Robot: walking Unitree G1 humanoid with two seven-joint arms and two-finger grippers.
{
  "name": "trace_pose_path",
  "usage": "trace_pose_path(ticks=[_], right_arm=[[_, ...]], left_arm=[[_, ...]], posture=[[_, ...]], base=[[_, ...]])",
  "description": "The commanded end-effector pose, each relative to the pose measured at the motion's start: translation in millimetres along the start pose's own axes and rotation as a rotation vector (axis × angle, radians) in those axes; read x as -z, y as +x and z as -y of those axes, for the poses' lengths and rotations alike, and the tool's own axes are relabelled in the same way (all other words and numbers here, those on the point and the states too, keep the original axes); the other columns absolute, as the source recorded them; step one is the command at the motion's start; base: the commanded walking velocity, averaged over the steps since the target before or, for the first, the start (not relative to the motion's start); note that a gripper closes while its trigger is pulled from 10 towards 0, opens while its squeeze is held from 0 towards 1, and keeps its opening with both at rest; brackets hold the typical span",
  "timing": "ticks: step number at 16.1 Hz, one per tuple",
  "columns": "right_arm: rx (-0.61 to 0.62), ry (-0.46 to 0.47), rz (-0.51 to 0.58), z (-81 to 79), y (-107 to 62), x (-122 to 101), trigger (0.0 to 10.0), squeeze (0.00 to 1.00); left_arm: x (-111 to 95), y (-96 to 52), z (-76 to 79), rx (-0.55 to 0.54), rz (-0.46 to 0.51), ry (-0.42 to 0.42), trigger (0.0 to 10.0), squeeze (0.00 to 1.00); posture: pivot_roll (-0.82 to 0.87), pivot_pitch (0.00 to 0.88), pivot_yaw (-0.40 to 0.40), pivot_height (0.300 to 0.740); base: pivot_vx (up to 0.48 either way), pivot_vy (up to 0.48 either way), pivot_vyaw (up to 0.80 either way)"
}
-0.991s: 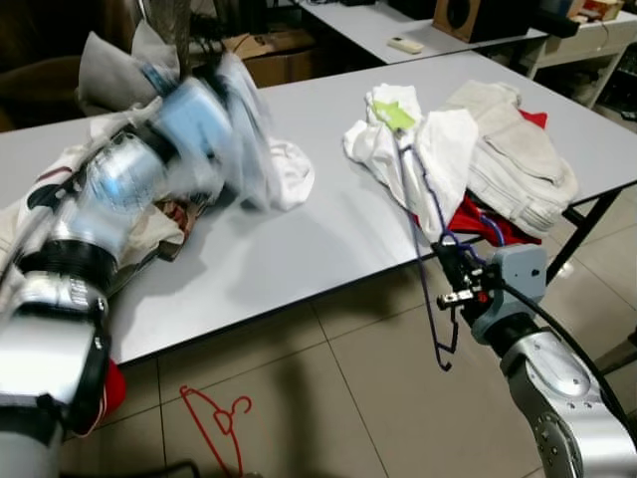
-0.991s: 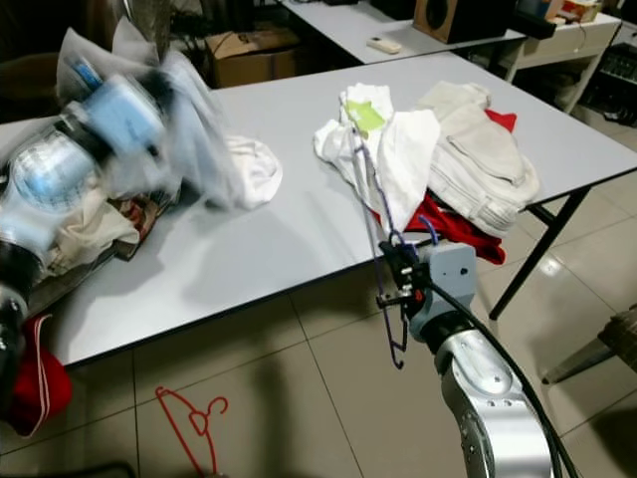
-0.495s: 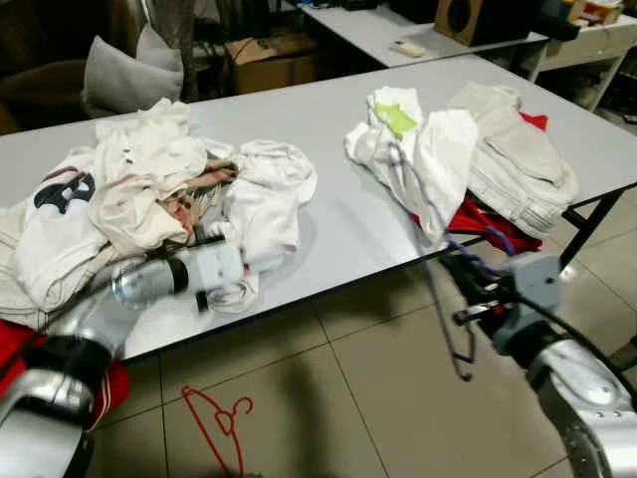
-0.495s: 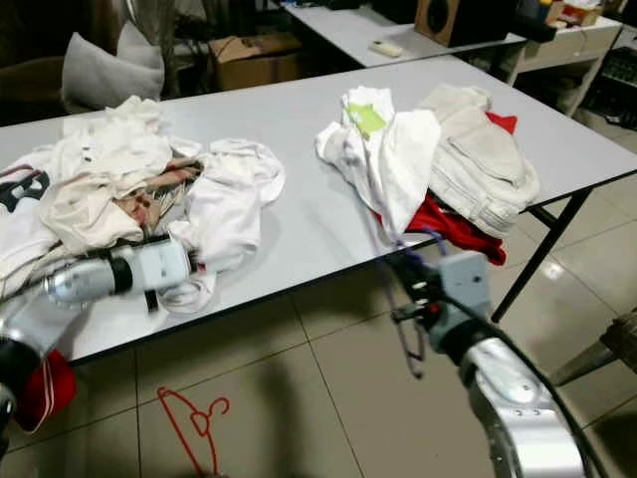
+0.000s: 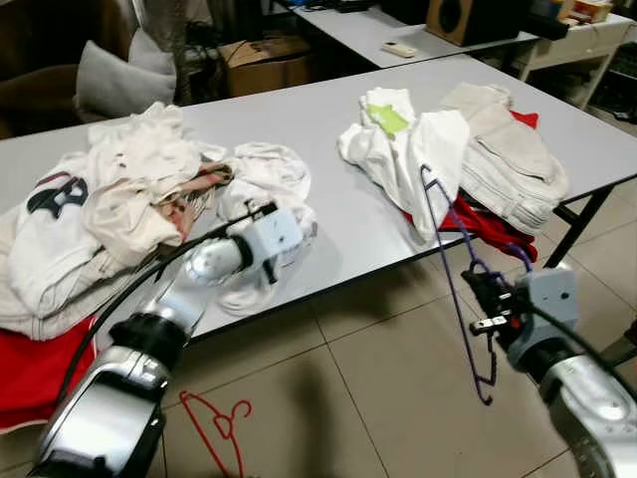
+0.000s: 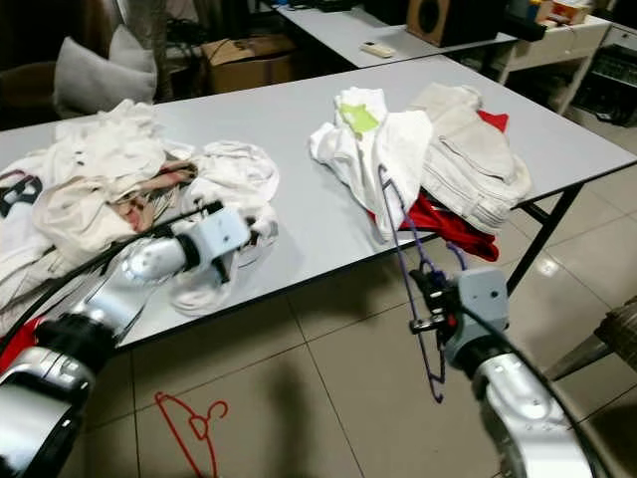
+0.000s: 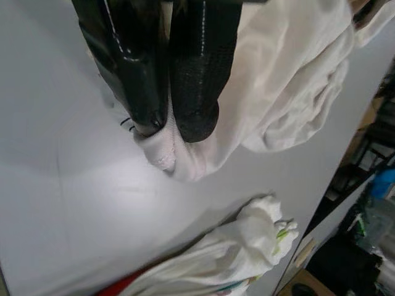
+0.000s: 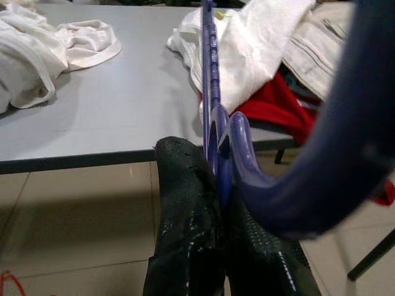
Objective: Hang hanger
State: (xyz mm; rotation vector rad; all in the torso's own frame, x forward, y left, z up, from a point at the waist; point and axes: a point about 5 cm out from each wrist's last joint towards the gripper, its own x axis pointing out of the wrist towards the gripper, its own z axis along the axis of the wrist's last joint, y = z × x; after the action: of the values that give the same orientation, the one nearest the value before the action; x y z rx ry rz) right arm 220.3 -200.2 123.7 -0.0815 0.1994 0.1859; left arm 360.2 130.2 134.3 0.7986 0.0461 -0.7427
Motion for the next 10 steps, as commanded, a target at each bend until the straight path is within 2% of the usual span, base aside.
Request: trace_pose_path(ticks=[1, 2, 3, 6, 8, 10], right_arm=[[-0.009, -0.008, 0.014, -5.9, -0.7, -4.6, 10.0, 0.0], [-0.011, 0.009, 0.017, -11.0, -2.4, -3.5, 10.0, 0.0], [-0.009, 0.014, 0.012, -12.6, -4.0, -1.7, 10.0, 0.0], [0.002, 0.021, 0.006, -10.0, -4.8, -0.7, 10.0, 0.0], [0.008, 0.019, 0.005, -7.6, -3.8, -1.2, 10.0, 0.0], [0.01, 0.018, 0.009, -6.4, -4.1, -3.0, 10.0, 0.0]], left_arm=[[0.2, -0.3, -1.0, 0.016, 0.005, -0.053, 10.0, 0.25], [-2.8, -0.8, 2.9, 0.074, 0.035, -0.119, 10.0, 1.0], [-5.0, -2.3, 10.6, 0.165, 0.052, -0.147, 10.0, 1.0], [-11.6, -9.2, 22.2, 0.331, 0.09, -0.174, 10.0, 1.0], [-13.1, -15.4, 18.3, 0.341, 0.11, -0.204, 10.0, 1.0], [-9.0, -24.2, 5.1, 0.281, 0.113, -0.25, 10.0, 1.0]], posture=[[-0.28, 0.0, 0.066, 0.74], [-0.28, 0.0, 0.073, 0.74], [-0.28, 0.0, 0.073, 0.74], [-0.27, 0.0, 0.064, 0.74], [-0.27, 0.0, 0.06, 0.74], [-0.27, 0.0, 0.06, 0.74]], base=[[0.0, 0.0, 0.0], [0.0, 0.0, 0.0], [0.0, 0.0, 0.0], [0.0, 0.0, 0.0], [0.0, 0.0, 0.0], [0.0, 0.0, 0.0]])
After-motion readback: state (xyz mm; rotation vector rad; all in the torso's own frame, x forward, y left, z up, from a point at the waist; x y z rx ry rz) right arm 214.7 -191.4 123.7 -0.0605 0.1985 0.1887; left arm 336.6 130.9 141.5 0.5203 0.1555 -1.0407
